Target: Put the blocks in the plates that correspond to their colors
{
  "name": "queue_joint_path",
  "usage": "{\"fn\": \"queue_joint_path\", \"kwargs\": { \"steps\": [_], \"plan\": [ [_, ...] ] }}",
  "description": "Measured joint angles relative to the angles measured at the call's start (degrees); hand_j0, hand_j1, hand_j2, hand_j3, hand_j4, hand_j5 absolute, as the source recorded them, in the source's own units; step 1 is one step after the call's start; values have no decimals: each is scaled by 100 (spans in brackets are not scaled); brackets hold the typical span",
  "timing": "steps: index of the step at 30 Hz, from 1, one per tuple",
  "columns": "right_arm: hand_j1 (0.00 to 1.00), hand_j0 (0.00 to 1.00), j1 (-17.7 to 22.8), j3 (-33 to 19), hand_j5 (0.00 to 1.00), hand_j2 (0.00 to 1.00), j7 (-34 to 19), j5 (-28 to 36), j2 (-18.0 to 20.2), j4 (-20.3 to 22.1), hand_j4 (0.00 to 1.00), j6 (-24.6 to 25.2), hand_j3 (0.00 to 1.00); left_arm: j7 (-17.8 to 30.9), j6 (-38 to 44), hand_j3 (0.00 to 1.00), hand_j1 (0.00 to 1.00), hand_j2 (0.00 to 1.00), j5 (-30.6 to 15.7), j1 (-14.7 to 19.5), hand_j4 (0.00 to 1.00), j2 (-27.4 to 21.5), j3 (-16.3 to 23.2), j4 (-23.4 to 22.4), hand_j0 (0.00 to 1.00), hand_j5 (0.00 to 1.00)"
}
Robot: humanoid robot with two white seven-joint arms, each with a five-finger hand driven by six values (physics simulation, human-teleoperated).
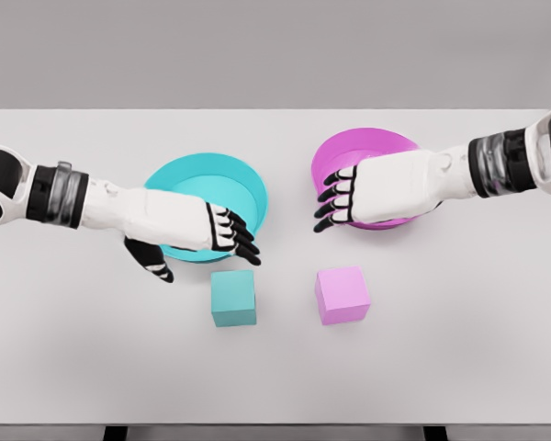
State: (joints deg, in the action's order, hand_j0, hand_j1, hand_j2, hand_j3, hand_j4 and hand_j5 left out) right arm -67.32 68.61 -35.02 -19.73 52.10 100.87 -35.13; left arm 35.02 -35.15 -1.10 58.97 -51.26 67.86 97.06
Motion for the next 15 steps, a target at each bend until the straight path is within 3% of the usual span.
{"fn": "queue_joint_path", "kwargs": {
  "steps": [15],
  "plan": [
    [100,100,-9,698,100,100,0,19,-152,2,100,0,100,0,1,98,98,98,163,-79,98,150,126,32,98,98]
  ]
}}
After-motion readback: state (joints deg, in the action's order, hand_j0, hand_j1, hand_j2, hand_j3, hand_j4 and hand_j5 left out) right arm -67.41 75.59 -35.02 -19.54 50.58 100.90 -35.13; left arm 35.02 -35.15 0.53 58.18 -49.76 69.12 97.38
